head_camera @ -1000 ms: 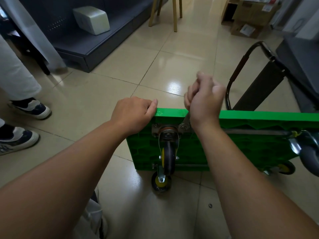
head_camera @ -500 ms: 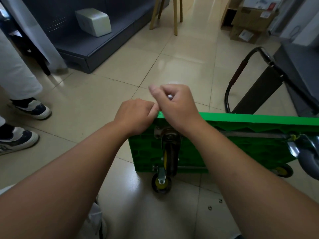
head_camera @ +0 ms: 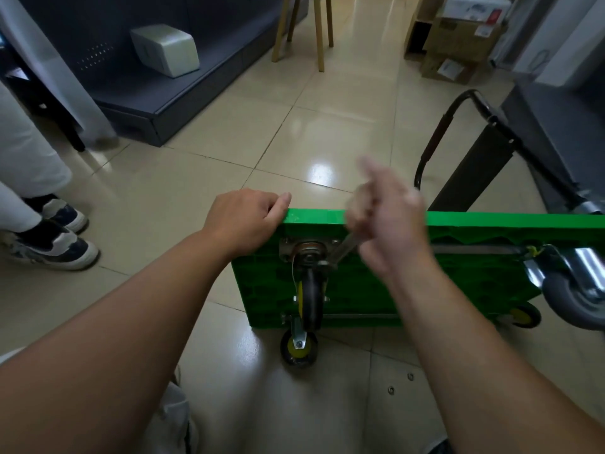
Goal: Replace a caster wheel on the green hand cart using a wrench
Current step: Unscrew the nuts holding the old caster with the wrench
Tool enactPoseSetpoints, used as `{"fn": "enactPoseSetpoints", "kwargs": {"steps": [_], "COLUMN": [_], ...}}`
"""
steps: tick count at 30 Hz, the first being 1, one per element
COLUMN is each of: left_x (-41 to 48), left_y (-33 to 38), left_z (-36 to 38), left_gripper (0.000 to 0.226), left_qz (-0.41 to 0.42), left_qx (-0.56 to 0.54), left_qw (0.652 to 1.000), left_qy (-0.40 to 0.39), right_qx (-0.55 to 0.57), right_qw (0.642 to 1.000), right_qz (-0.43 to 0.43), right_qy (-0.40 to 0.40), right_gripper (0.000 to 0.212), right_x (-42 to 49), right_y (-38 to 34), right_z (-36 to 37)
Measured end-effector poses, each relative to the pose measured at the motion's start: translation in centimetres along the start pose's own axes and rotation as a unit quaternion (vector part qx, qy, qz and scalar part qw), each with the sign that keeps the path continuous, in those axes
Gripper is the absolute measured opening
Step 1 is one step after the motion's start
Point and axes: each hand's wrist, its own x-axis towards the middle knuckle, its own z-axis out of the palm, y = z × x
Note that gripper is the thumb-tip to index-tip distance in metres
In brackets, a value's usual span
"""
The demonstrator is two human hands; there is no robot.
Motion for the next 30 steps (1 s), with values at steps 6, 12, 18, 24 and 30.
{"fn": "enactPoseSetpoints", "kwargs": {"steps": [6, 12, 18, 24, 30], "left_x": [-1.2, -2.2, -1.0, -0.1, -0.4], "left_y": [3.7, 6.1, 5.6, 4.8, 4.6], "left_z": [-1.8, -0.2, -0.4, -1.5, -1.5], "left_gripper": [0.051, 0.034, 0.021, 0.016, 0.033], "left_qz": [0.13, 0.247, 0.246, 0.306, 0.271], "left_qx": [-0.158, -0.21, -0.253, -0.125, -0.123], "left_qw": [0.977, 0.946, 0.935, 0.941, 0.954], "left_qy": [0.055, 0.01, 0.026, 0.072, 0.032], "right_qx": [0.259, 0.407, 0.085, -0.519, -0.601], "right_qw": [0.95, 0.891, 0.983, 0.837, 0.768], "right_qz": [-0.022, 0.005, 0.013, 0.005, -0.076], "right_qy": [0.172, 0.203, 0.164, -0.173, -0.209], "right_gripper": [0.046, 0.045, 0.033, 0.017, 0.013], "right_x": [0.6, 0.2, -1.2, -3.4, -3.3], "right_y": [-0.8, -0.9, -1.7, -4.4, 1.7], "right_z": [-6.1, -6.7, -8.6, -12.8, -13.5]}}
